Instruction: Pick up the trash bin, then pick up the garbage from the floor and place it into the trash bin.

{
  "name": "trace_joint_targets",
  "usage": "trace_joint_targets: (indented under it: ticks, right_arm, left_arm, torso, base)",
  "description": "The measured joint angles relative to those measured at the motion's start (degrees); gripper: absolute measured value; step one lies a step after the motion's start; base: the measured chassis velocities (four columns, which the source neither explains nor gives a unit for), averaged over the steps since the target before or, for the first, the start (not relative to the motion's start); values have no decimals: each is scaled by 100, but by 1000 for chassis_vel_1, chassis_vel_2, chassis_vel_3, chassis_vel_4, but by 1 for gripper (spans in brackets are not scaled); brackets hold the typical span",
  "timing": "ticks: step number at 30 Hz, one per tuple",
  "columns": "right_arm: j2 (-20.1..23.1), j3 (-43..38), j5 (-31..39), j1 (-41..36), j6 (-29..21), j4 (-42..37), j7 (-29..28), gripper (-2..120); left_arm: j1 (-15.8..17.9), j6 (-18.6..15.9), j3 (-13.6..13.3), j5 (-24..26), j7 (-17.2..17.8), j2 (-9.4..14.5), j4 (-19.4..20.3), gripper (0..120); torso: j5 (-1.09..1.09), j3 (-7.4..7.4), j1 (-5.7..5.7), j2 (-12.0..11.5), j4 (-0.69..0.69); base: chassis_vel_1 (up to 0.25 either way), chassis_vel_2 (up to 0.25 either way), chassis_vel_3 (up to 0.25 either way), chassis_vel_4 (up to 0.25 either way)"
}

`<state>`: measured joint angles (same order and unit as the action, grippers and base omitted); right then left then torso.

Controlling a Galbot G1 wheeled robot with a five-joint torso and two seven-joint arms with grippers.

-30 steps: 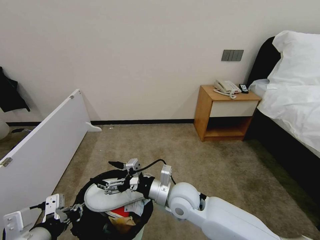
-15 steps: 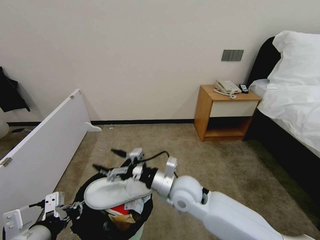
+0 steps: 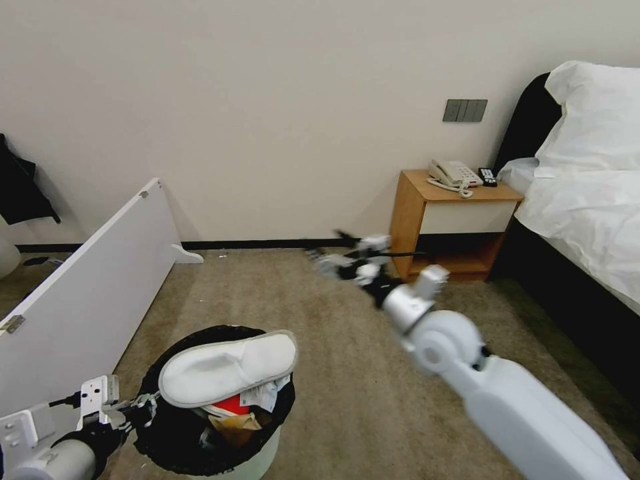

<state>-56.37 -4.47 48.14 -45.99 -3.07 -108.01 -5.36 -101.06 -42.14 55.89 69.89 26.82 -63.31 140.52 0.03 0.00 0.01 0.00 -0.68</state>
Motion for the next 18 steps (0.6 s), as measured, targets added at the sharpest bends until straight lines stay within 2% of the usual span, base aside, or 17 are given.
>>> trace_joint_targets:
  ticks: [1,2,3,7,9,13,14,15,17,18]
  right_arm:
    - [-84,-140,-277,-199,9,1,-191,100]
    - [-84,-140,-277,-199,9,1,-191,100]
    - [-176,-377,-622,-521,6,-37,-376,100]
    - [-320,-1034,-1137,-1191,-107,-244,-500,100]
    - [-412,-1667,-1523,-1838,-183,-469,-484,100]
    - [-625,-2033,-1833,-2386,-225,-696,-421,100]
    - [-942,-2219,-2086,-2683,-240,-859,-403,100]
    - [-942,-2219,-2086,-2683,-240,-859,-403,100]
    - [-1384,-2389,-2650,-3105,-234,-1118,-393,100]
    - [-1384,-2389,-2650,-3105,-234,-1118,-393,100]
  left_arm:
    - [2,-1,39,-67,-20,-68,16,4]
    - [2,-1,39,-67,-20,-68,16,4]
    - [99,-1,49,-141,-15,-97,16,4]
    - [190,0,44,-182,-4,-107,-8,4]
    - [258,-1,72,-175,-44,-74,-63,4]
    - [326,0,99,-178,-65,-65,-120,4]
    - [359,-1,98,-178,-94,-66,-146,4]
    - [359,-1,98,-178,-94,-66,-146,4]
    - [371,-1,98,-209,-157,-96,-166,4]
    - [371,-1,98,-209,-157,-96,-166,4]
  torso:
    - [-1,0,0,0,9]
    - [-1,0,0,0,9]
    - [-1,0,0,0,11]
    - [-3,0,0,0,2]
    - [-3,-1,-1,0,1]
    - [-2,-1,0,0,1]
    - [-4,-1,0,0,4]
    - [-4,-1,0,0,4]
    - [-3,-1,-1,0,5]
    - [-3,-1,-1,0,5]
  base:
    - [0,0,0,0]
    - [0,0,0,0]
    - [0,0,0,0]
    - [0,0,0,0]
    - [0,0,0,0]
    - [0,0,0,0]
    - [0,0,0,0]
    - [0,0,0,0]
    - [0,0,0,0]
    - [0,0,0,0]
